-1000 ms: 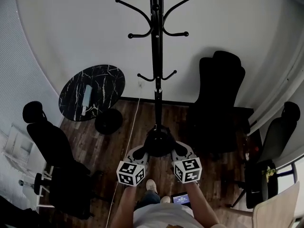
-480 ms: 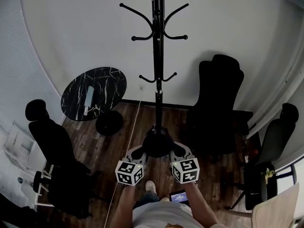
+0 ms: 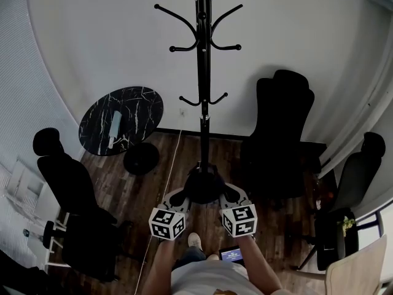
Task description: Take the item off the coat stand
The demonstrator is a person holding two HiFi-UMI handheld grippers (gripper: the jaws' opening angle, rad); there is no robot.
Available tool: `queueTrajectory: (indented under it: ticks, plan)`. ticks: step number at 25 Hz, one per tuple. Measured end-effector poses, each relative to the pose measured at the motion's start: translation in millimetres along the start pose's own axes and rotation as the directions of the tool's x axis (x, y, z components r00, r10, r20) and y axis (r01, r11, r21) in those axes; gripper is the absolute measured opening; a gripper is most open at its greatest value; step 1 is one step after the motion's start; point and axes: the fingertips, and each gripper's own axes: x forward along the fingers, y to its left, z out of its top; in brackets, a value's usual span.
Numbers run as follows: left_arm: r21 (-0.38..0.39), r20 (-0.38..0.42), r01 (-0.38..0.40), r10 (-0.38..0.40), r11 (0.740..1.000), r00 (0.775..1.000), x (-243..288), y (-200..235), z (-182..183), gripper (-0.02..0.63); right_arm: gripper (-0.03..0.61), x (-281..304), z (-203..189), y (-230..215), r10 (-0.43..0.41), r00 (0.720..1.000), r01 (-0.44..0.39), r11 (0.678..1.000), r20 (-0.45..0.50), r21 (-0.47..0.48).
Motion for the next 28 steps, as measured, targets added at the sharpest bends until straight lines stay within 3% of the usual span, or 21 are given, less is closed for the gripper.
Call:
queueTrajectory:
  ticks: [28]
  plan:
    - [-0.003, -0.018, -0.004, 0.004, 1.000, 1.000, 8.4, -3.1, -2.6, 0.025, 0.026, 0.5, -4.7, -8.1, 0.002, 1.000, -0.002, 1.000, -0.011, 0.006]
